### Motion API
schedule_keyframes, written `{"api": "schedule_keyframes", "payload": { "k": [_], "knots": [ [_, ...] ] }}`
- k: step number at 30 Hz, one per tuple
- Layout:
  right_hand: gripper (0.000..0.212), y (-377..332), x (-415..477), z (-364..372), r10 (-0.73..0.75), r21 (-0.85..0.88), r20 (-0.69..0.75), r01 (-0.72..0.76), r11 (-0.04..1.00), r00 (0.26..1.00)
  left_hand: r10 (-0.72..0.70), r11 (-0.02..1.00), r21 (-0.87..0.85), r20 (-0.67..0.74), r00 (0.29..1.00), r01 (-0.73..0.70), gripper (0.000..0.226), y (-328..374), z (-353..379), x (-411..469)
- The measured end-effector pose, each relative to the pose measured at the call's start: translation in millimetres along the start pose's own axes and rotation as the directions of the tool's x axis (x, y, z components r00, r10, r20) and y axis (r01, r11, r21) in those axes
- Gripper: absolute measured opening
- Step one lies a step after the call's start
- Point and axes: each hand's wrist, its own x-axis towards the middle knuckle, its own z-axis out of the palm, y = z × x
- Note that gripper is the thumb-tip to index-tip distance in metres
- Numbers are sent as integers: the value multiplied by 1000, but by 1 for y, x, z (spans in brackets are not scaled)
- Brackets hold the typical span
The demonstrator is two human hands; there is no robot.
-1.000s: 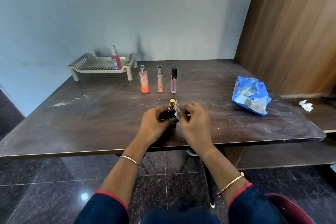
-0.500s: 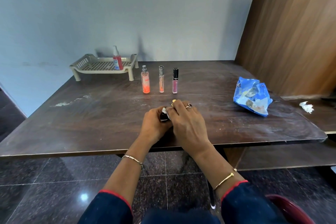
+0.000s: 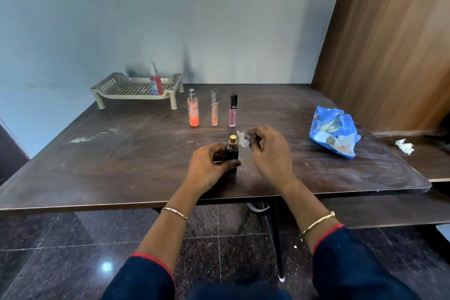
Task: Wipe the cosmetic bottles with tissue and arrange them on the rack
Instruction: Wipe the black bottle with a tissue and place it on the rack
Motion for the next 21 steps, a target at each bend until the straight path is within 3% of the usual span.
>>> {"api": "schedule_keyframes", "payload": {
  "k": [1, 3, 6, 8, 11, 15, 19, 21],
  "knots": [
    [15, -4, 9, 3, 86, 177, 103, -103, 979, 991, 6, 1000, -3, -2, 1000, -6, 27, 0, -1, 0],
    [21, -13, 22, 6, 105, 399, 382, -266, 877, 918, 9, 1000, -13, -11, 1000, -9, 24, -1, -1, 1],
    [30, -16, 27, 0, 15, 447, 661, -409, 795, 751, 10, 1000, -9, -14, 1000, -10, 25, -2, -1, 0],
    [26, -13, 26, -7, -39, 466, 697, -410, 784, 716, 11, 1000, -9, -12, 1000, -11, 25, -3, -1, 0],
    [25, -8, 23, -8, -40, 436, 611, -294, 851, 791, 8, 1000, -25, 0, 1000, -8, 24, -5, -1, 2],
    [24, 2, 13, 5, -9, 218, 321, -65, 974, 947, 23, 999, -48, 1, 1000, -23, 23, -6, -1, 1],
    [12, -1, -9, 6, -42, 55, 94, 37, 998, 995, 13, 999, -34, -12, 1000, -14, 25, -6, 1, 3],
    [7, -4, -18, 3, -46, -34, 62, 48, 998, 997, 21, 999, -27, 1, 1000, -21, 25, -6, 1, 4]
  ]
}}
